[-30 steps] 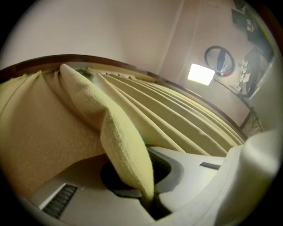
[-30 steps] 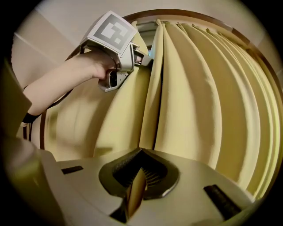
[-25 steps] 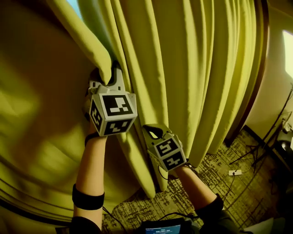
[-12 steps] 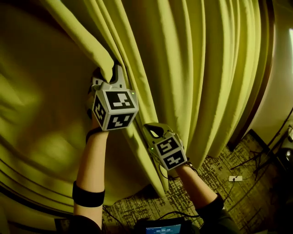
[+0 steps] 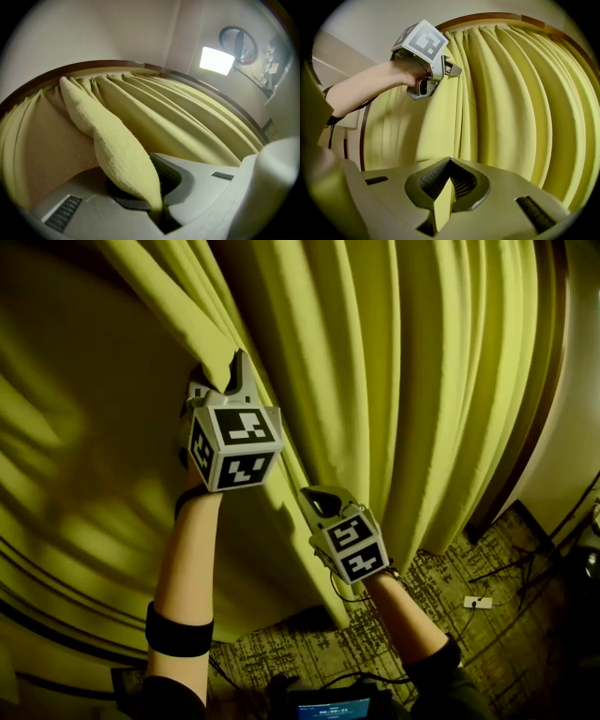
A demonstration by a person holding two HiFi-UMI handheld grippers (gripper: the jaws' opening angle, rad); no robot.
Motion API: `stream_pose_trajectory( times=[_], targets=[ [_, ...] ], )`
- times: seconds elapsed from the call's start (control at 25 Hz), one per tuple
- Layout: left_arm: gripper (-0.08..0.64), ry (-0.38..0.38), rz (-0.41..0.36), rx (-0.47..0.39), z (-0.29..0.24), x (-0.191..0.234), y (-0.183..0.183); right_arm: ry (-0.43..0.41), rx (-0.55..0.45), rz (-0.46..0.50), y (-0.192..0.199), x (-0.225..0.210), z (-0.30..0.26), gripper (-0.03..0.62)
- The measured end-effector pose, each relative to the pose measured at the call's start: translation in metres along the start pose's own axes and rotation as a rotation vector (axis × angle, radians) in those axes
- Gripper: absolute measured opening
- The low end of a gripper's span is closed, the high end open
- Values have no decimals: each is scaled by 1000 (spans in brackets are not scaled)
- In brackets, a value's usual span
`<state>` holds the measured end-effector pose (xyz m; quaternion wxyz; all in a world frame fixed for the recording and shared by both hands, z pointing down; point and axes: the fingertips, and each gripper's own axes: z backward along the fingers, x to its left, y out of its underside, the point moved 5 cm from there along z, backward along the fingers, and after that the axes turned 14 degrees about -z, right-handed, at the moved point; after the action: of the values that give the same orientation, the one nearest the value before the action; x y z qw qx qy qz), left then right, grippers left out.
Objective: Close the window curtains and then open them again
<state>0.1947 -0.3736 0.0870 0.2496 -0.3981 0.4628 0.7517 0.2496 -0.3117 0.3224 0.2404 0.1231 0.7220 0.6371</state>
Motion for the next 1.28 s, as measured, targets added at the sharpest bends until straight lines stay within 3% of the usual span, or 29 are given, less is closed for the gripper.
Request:
stream_pose_trajectory(
  times=[0.28, 0.4, 0.52, 0.6, 0.72, 1.0, 1.28],
  targets=[
    [9, 2, 62, 31, -3, -1, 20, -5, 13, -44, 18, -11, 1, 15],
    [44, 25, 69, 49, 12, -5, 38, 6, 19, -51, 28, -4, 5, 15],
    [245, 48, 53, 63, 49, -1, 54, 21, 35, -46, 39, 16, 16, 15],
    [288, 31, 57, 63, 79, 10, 65, 31, 50, -40, 48, 32, 23, 15],
    [305, -1, 56, 70, 111, 27, 85, 49, 66, -38, 54, 53, 27, 15],
    [330, 3, 77, 109, 192, 45, 115, 55, 74, -30, 64, 121, 55, 15],
    [322, 90, 159, 141, 287, 14, 155, 101, 103, -11, 95, 158, 86, 15]
  ],
)
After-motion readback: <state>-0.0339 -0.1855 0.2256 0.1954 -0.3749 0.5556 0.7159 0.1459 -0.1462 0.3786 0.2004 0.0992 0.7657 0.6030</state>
